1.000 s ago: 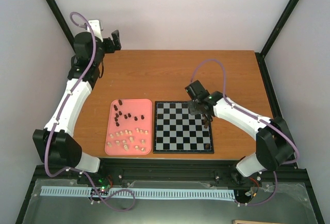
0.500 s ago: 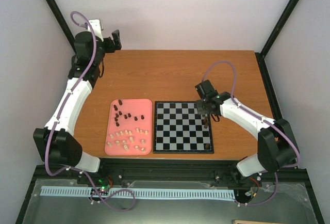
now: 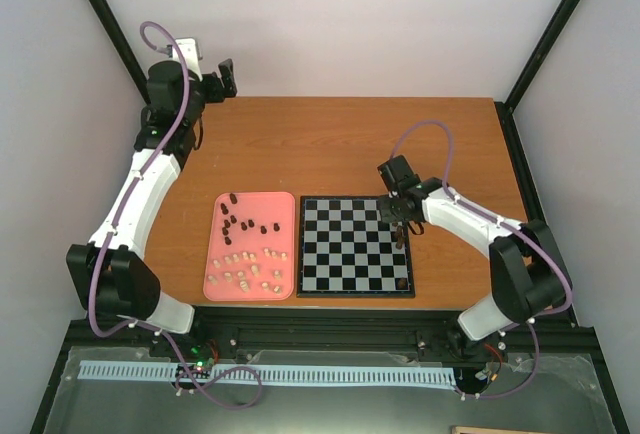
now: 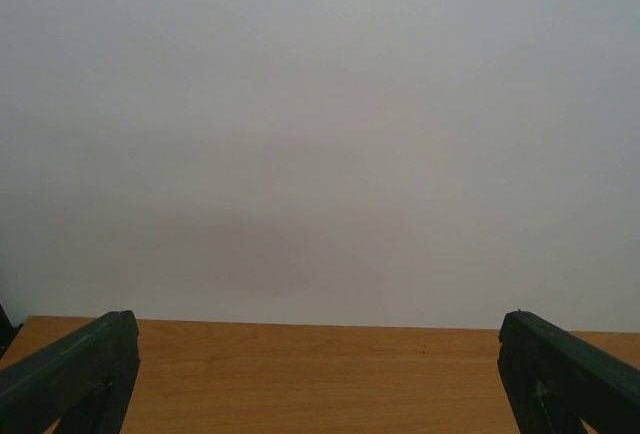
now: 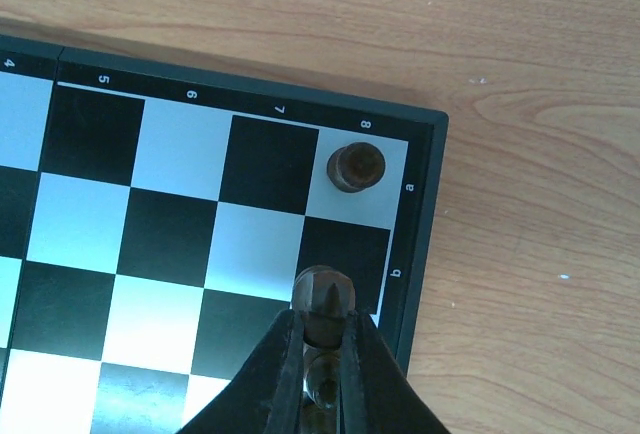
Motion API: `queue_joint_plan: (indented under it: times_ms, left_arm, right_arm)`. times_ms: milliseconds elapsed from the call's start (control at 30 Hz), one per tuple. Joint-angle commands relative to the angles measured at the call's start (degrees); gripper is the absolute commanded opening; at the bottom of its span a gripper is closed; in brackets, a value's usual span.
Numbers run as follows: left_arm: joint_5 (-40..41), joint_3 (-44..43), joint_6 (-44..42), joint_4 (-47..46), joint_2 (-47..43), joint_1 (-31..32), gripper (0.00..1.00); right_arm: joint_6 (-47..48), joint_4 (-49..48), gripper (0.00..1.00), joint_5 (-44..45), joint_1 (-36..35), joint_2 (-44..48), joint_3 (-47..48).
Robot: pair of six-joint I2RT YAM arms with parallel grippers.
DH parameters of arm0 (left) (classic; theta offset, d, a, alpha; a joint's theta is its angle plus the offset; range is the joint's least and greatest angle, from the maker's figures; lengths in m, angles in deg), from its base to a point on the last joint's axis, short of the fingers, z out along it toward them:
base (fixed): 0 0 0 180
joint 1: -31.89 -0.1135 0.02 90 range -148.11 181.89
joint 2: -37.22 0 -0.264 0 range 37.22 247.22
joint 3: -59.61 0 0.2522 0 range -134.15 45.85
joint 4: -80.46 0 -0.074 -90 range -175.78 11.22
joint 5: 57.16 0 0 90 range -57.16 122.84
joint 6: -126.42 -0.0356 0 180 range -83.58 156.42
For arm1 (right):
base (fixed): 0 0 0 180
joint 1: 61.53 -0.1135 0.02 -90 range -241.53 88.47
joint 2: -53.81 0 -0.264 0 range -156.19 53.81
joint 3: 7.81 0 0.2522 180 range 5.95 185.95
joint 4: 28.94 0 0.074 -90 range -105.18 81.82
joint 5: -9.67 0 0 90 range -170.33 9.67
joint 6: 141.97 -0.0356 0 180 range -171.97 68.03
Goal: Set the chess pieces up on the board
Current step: Place the chess piece on the chessboard.
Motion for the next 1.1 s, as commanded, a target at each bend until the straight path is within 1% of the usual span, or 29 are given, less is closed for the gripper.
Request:
queue_joint_plan:
  times_ms: [0,367,1067]
  left_arm:
    - [0.0,-3.2,-0.4,-0.7,0.3,0.1,1.00]
    - [-0.3,-3.2,-0.3,-0.7,0.4,0.2,1.00]
    - [0.1,-3.5,-0.5,-0.6,0.8,0.1,1.00]
  right_arm:
    - [0.3,-0.9,0.03,-0.1,0.6,-1.2,0.8]
    - [0.5,-2.5,0.03,-0.1,0.7,-4.2,1.0]
    - [1.9,-2.8,0.04,0.2,2.3,-5.8,2.4]
